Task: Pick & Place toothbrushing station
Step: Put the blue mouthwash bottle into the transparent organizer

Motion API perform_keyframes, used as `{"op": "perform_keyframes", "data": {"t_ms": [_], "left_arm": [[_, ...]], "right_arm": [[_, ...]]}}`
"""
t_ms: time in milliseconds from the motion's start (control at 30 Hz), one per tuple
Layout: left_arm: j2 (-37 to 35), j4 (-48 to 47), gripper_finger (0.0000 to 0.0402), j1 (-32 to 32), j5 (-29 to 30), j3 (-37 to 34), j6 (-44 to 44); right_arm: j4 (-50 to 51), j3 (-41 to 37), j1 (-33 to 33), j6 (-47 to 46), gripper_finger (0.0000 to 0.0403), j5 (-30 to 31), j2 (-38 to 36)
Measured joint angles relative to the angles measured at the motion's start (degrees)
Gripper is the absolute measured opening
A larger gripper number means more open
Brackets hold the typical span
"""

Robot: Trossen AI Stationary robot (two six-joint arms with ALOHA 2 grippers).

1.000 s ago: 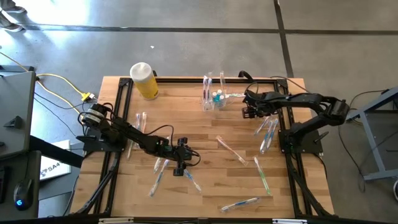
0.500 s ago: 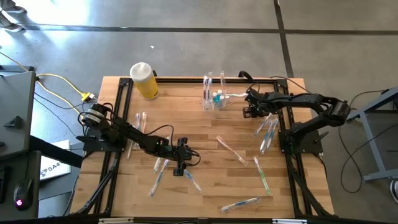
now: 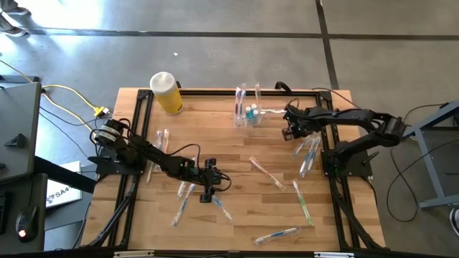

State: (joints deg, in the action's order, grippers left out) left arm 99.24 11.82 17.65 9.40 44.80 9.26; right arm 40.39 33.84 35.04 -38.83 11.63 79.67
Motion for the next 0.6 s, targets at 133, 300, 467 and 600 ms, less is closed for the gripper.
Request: {"op": "perform_keyframes", "data": {"t_ms": [133,300,467,600], "left_arm": [[0.0,0.0,0.0218,0.0,0.0,0.0,0.0],[0.0,0.0,0.0218,0.0,0.0,0.0,0.0],[0.0,0.3,0.0218,0.0,0.0,0.0,0.0],[0.0,0.5,0.0218,0.0,0.0,0.0,0.0]], "right_arm": [[8.2,-0.3,-3.5,-1.6,0.0088,-0.9,-4.6],[18.9,-0.2,-8.1,-7.4,0.0088,2.2,-12.1],[23.7,0.0,-11.8,-11.2,0.0088,3.2,-19.4],[26.4,0.6,-15.1,-13.5,0.0088,3.3,-23.6]]}}
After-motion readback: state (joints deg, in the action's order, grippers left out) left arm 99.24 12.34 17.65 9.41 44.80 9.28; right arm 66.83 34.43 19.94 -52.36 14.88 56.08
